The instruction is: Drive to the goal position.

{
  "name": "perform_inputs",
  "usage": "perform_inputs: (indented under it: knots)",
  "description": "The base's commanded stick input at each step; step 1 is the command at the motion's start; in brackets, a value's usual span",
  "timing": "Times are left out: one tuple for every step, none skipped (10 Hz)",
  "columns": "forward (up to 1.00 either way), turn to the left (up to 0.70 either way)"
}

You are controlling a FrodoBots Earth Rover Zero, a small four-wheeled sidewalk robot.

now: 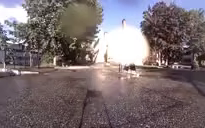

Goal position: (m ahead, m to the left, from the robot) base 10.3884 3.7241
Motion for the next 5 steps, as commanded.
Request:
perform_inputs:
  knots:
    - [0.5,0.0]
    - [0.5,0.0]
    - [0.5,0.0]
    - [0.5,0.0]
    - [0.5,0.0]
